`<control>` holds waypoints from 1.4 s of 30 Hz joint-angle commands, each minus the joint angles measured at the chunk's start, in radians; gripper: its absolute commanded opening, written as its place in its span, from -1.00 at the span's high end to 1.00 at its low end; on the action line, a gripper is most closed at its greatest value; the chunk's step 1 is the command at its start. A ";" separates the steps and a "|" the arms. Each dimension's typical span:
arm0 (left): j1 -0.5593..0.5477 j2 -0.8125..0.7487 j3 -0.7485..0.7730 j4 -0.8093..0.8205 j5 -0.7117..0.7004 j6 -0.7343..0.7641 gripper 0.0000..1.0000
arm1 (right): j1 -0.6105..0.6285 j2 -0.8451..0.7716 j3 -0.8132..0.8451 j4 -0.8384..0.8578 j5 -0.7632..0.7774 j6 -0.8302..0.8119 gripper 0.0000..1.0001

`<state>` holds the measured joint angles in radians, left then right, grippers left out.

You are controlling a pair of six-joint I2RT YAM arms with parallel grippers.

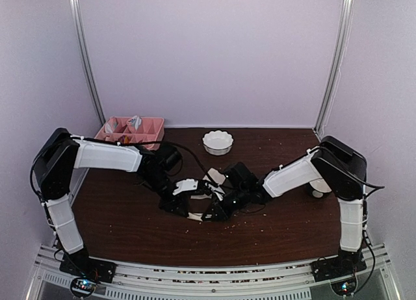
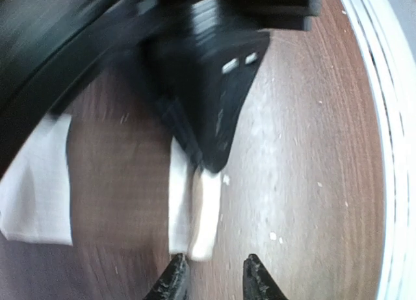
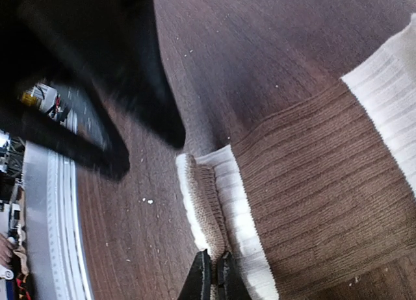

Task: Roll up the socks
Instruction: Roll the sock at the center of the board.

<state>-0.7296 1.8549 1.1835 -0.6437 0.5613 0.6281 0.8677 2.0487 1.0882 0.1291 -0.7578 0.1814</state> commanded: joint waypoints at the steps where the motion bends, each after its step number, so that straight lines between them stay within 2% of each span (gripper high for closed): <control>1: -0.073 -0.013 -0.018 0.113 -0.101 0.072 0.42 | -0.028 0.075 0.010 -0.180 0.012 0.081 1.00; 8: -0.125 0.011 -0.018 0.162 -0.193 0.116 0.40 | -0.061 0.116 0.052 -0.261 -0.002 0.124 1.00; 20: -0.129 0.044 -0.004 0.176 -0.271 0.094 0.33 | -0.074 0.121 0.081 -0.301 -0.032 0.145 1.00; 26: -0.130 0.080 0.050 0.126 -0.217 0.070 0.52 | -0.076 0.127 0.086 -0.293 -0.047 0.170 1.00; 31: -0.131 0.109 0.084 0.082 -0.186 0.066 0.38 | -0.077 0.128 0.081 -0.252 -0.059 0.211 1.00; 34: -0.131 0.120 0.105 0.050 -0.162 0.065 0.38 | -0.077 0.126 0.085 -0.253 -0.062 0.218 1.00; 37: -0.130 0.137 0.123 0.018 -0.146 0.057 0.52 | -0.077 0.119 0.076 -0.242 -0.064 0.222 1.00; 41: -0.125 0.182 0.151 -0.016 -0.172 0.016 0.96 | -0.078 0.097 0.052 -0.238 -0.040 0.212 1.00; 42: -0.126 0.202 0.176 -0.038 -0.181 -0.001 1.00 | -0.077 0.087 0.043 -0.234 -0.023 0.205 1.00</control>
<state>-0.8581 1.9835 1.3006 -0.6277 0.3939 0.6933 0.7956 2.1170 1.1915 -0.0238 -0.9207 0.3969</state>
